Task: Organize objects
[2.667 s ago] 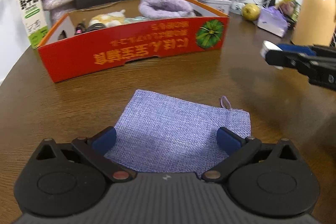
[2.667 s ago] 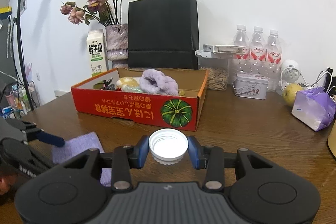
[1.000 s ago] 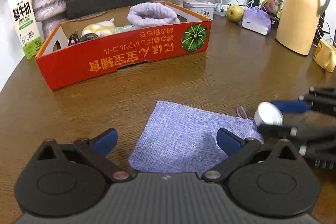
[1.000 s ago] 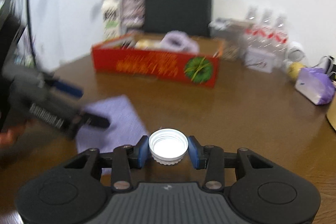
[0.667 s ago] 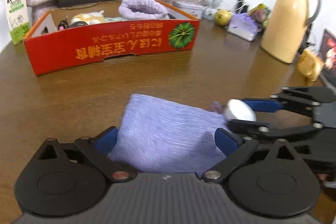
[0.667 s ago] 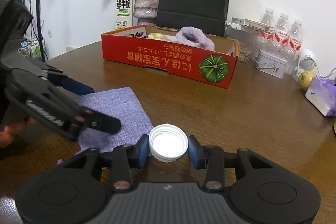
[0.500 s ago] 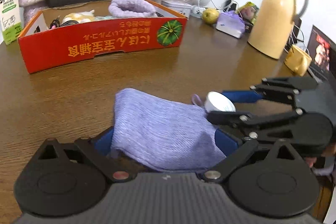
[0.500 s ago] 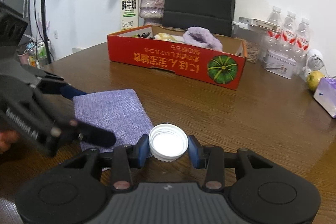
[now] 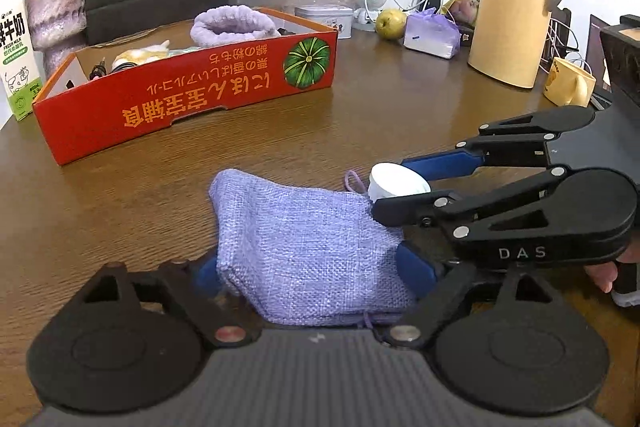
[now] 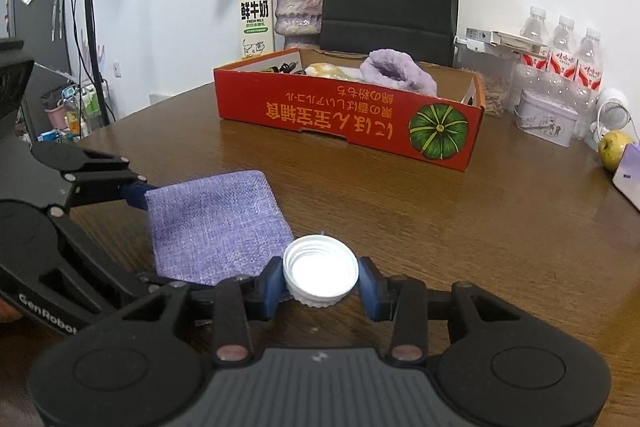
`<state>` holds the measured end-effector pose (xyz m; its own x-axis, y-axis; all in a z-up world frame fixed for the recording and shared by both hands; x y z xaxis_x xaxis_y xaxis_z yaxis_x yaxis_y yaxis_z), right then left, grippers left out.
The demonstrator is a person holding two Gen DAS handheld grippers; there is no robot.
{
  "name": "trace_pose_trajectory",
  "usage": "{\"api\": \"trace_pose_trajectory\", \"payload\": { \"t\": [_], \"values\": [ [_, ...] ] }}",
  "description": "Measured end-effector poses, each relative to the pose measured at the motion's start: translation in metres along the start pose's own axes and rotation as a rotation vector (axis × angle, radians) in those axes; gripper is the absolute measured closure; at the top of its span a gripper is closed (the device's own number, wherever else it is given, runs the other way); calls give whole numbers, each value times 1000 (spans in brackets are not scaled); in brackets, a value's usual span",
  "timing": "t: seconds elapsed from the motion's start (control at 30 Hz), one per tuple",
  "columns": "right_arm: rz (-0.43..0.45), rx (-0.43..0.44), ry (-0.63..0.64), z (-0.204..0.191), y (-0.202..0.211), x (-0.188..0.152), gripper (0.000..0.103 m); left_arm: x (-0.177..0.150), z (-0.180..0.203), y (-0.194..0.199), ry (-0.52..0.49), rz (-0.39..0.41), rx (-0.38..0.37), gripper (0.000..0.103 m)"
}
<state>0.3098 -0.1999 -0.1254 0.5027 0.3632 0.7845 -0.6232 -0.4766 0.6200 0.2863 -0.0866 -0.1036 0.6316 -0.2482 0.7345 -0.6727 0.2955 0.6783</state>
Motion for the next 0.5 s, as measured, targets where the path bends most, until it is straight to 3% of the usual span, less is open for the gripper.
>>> {"api": "trace_pose_trajectory", "payload": {
  "t": [0.2, 0.27, 0.33, 0.4, 0.5],
  "values": [
    [1, 22, -9, 0, 0, -1, 64, -4, 15, 1, -60, 4, -9, 18],
    [2, 27, -15, 1, 0, -1, 64, -3, 19, 2, -69, 10, -21, 27],
    [3, 31, -26, 3, 1, -1, 64, -2, 23, 4, -78, 22, -34, 56],
    [10, 45, -32, 2, 2, -1, 64, -2, 24, 6, -71, 32, -30, 76],
    [47, 52, -43, 3, 9, -1, 64, -3, 22, 6, -38, 51, -12, 84]
  ]
}}
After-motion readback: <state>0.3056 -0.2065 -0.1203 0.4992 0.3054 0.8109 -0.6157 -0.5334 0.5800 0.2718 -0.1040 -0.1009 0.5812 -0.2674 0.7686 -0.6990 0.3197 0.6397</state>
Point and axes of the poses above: each gripper's, at about its wrist camera, not at the fingertips, and y roughly against the way its jaws point, z to its right, x to its top, the point moved 7 cm from there along -y, roughly the way its jaws point, and after that the axes turned 2 degrees about -z, right-handed, at the moved point
